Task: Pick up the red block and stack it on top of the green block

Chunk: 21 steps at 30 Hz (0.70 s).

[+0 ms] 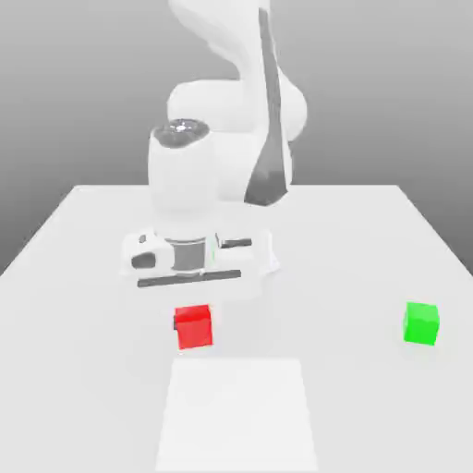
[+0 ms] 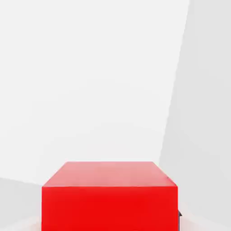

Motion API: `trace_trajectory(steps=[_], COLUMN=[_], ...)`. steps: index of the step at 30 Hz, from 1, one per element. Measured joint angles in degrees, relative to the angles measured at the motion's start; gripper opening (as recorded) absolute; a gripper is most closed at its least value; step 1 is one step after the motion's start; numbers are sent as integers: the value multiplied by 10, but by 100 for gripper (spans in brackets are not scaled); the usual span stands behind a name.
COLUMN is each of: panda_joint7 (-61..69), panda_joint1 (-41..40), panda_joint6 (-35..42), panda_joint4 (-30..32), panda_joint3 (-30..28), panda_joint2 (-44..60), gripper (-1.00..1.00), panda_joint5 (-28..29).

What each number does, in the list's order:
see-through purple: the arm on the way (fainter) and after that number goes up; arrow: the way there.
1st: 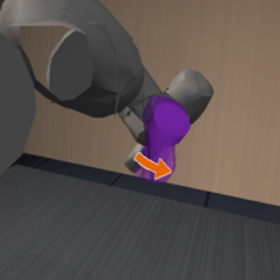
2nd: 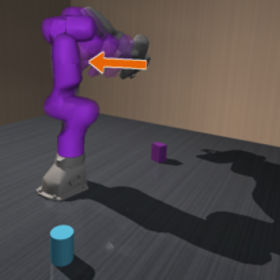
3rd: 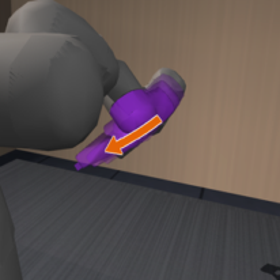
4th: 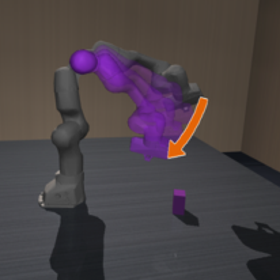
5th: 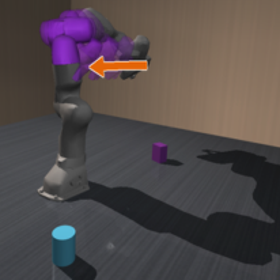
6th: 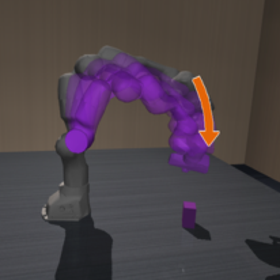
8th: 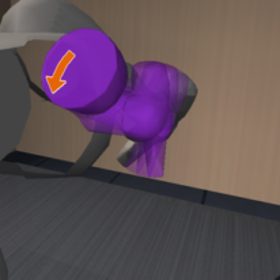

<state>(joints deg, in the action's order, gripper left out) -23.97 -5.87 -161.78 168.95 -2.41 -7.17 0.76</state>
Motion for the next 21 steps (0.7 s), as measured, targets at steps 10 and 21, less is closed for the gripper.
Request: trace_trajectory(steps=[10,21], panda_joint7=[-25,-64], panda_joint1=[104,209], panda_joint6=[28,58], panda_joint4=[-30,-64], panda_joint3=[82,177], panda_joint2=[1,4], gripper=[-100,-100], panda_joint5=[-36,-60])
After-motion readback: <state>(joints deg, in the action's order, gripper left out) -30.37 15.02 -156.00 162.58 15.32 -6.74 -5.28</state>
